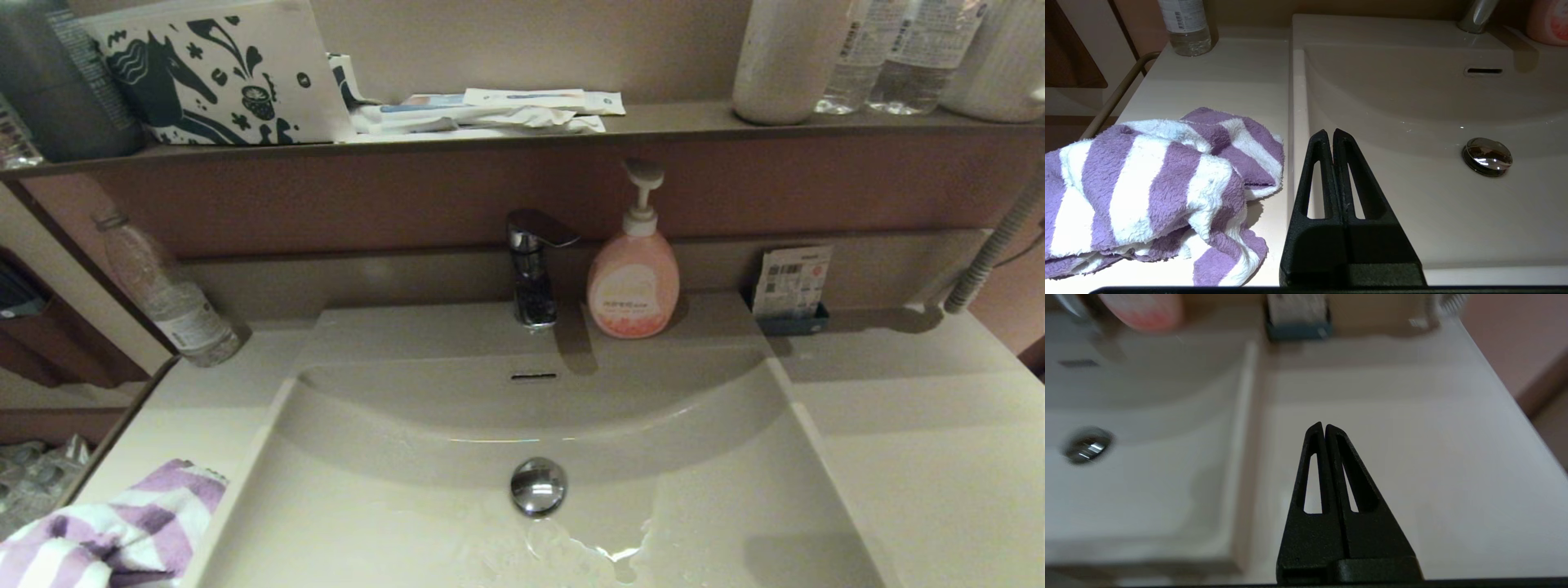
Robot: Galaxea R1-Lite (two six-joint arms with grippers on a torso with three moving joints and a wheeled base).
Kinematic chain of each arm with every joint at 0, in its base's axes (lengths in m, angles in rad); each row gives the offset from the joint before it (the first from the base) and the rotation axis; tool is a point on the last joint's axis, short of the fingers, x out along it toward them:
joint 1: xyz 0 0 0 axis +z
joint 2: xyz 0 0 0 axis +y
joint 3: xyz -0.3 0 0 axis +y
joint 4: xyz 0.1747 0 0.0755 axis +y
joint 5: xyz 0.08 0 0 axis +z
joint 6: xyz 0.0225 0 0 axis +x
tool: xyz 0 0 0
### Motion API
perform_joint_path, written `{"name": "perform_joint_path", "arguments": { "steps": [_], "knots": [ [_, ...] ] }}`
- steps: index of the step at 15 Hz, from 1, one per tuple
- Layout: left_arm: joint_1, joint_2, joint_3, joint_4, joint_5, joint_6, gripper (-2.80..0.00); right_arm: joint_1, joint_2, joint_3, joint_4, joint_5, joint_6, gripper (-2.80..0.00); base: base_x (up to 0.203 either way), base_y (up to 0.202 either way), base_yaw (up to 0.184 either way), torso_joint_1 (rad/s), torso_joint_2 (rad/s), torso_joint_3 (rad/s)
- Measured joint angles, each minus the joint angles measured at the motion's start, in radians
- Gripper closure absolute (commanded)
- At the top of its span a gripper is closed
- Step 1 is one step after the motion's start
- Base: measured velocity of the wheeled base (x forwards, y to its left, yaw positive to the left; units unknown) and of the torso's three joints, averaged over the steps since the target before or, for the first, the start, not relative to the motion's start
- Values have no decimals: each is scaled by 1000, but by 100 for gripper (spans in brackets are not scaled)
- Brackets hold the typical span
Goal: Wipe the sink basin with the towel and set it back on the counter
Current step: Turn on the faucet
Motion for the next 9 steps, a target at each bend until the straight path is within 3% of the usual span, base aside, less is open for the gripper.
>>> {"name": "perform_joint_path", "arguments": {
  "steps": [5,9],
  "knots": [
    [0,0,0,0,0,0,0,8,324,-247,-28,95,-1,0,0,0,0,0,0,0],
    [0,0,0,0,0,0,0,119,575,-354,-124,91,13,0,0,0,0,0,0,0]
  ]
}}
